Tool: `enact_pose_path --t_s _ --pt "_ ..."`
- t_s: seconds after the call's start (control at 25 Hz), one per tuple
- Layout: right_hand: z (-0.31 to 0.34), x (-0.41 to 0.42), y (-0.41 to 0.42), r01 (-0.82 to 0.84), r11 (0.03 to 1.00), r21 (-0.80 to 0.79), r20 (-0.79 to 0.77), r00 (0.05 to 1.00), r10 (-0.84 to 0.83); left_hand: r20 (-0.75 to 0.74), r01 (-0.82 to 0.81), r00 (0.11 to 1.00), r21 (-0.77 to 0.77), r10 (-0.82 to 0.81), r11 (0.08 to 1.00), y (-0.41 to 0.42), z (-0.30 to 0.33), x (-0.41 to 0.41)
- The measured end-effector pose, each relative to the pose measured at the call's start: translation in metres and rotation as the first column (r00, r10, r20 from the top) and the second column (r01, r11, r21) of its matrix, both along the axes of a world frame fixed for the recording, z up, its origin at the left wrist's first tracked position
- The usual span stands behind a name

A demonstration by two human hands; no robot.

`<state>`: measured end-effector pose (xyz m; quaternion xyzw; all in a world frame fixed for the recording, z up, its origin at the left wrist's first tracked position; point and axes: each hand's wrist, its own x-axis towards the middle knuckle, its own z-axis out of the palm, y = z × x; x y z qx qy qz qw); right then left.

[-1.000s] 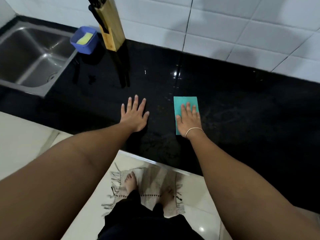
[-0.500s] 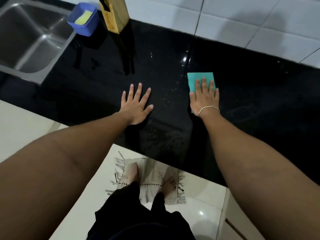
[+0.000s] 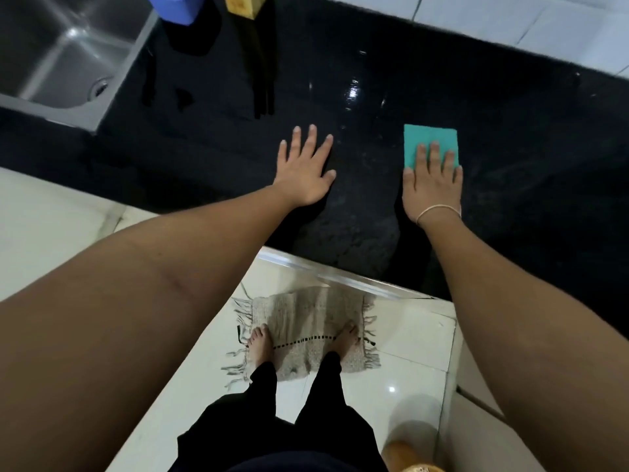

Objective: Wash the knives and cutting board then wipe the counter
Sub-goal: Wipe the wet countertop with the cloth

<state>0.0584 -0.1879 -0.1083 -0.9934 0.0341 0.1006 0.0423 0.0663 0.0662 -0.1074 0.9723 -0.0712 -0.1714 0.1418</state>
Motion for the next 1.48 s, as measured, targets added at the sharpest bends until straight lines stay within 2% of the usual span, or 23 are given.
enact_pose_path --t_s 0.08,0.2,0.24,0.28,0.32,0.4,0.44,0.48,0.52,0.6,0.64,0.72,0.84,0.92,0.96,1.04,1.08,1.12,1.16,1.2,1.28,1.36,1.48 --pt "0.002 -0.024 0.025 0.079 0.997 0.005 -0.002 0.997 -0.079 0.011 -0.004 1.0 -0.086 0.005 0.996 0.024 0.006 0.0" --pt "0.006 -0.063 0.079 0.164 0.986 0.007 -0.008 0.986 -0.164 0.071 -0.098 0.993 0.004 0.098 0.995 0.08 -0.004 -0.023" --pt "0.006 -0.075 0.101 0.184 0.983 0.007 -0.01 0.983 -0.184 0.035 -0.134 0.991 0.025 0.133 0.991 0.095 -0.006 -0.026" --pt "0.007 -0.085 0.128 0.194 0.981 0.016 -0.026 0.981 -0.194 -0.023 -0.184 0.983 -0.034 0.184 0.982 0.109 0.001 -0.022" --pt "0.007 -0.092 0.159 0.187 0.982 0.033 -0.044 0.982 -0.185 -0.081 -0.247 0.968 -0.167 0.237 0.955 0.115 0.015 -0.021" --pt "0.005 -0.105 0.22 0.119 0.991 0.058 -0.04 0.992 -0.117 -0.249 -0.29 0.951 -0.501 0.185 0.816 0.132 0.04 -0.021" --pt "0.004 -0.106 0.244 0.074 0.995 0.063 -0.034 0.997 -0.072 -0.226 -0.334 0.942 -0.559 0.248 0.759 0.138 0.043 -0.023" --pt "0.003 -0.1 0.263 0.046 0.997 0.068 -0.034 0.998 -0.044 -0.284 -0.483 0.876 -0.473 0.391 0.737 0.158 0.043 -0.027" --pt "0.001 -0.088 0.276 0.033 0.996 0.077 -0.035 0.999 -0.031 -0.453 -0.631 0.759 -0.34 0.467 0.697 0.153 0.015 -0.077" --pt "0.001 -0.065 0.289 -0.01 0.998 0.061 -0.029 1.0 0.012 -0.646 -0.606 0.636 -0.078 0.423 0.792 0.136 -0.07 -0.188" --pt "-0.001 -0.056 0.292 -0.032 0.998 0.046 -0.016 0.999 0.032 -0.653 -0.569 0.624 -0.003 0.43 0.822 0.136 -0.115 -0.234" --pt "-0.004 -0.046 0.293 -0.089 0.995 0.044 0.003 0.996 0.089 -0.582 -0.473 0.707 0.035 0.402 0.881 0.13 -0.155 -0.272" --pt "0.0 -0.061 0.269 -0.186 0.98 0.077 -0.011 0.982 0.187 -0.535 -0.34 0.774 0.1 0.339 0.935 0.119 -0.149 -0.271" --pt "0.002 -0.08 0.242 -0.193 0.977 0.09 -0.014 0.981 0.195 -0.453 -0.328 0.835 0.047 0.313 0.944 0.113 -0.112 -0.188" --pt "0.003 -0.089 0.229 -0.178 0.978 0.108 -0.017 0.983 0.181 -0.337 -0.302 0.9 -0.031 0.275 0.953 0.11 -0.071 -0.127" --pt "0.004 -0.105 0.19 -0.079 0.992 0.102 -0.011 0.997 0.081 -0.172 -0.138 0.98 -0.22 0.101 0.966 0.067 0.019 -0.006" --pt "0.004 -0.107 0.166 -0.004 0.996 0.094 -0.013 1.0 0.006 -0.134 -0.072 0.99 -0.159 0.051 0.985 0.044 0.04 0.027" --pt "0.003 -0.105 0.141 0.078 0.994 0.082 -0.019 0.997 -0.076 -0.128 -0.015 0.992 -0.03 0.011 0.999 0.035 0.029 0.023" --pt "0.003 -0.099 0.117 0.164 0.984 0.068 -0.025 0.986 -0.163 -0.073 0.003 0.997 0.028 -0.001 1.0 0.023 0.019 0.029" --pt "0.004 -0.091 0.097 0.24 0.969 0.059 -0.028 0.971 -0.238 -0.055 0.01 0.998 0.01 -0.009 1.0 0.023 0.012 0.025" --pt "0.006 -0.069 0.075 0.357 0.933 0.05 -0.026 0.934 -0.356 0.017 0.156 0.987 0.131 -0.16 0.979 0.032 -0.004 0.015" --pt "0.005 -0.038 0.071 0.43 0.902 0.043 -0.037 0.903 -0.429 0.095 0.138 0.984 0.117 -0.149 0.983 0.034 -0.006 0.026" --pt "0.007 0.019 0.08 0.465 0.884 0.036 -0.038 0.885 -0.464 -0.013 0.09 0.996 0.038 -0.09 0.995 0.029 -0.006 0.038"
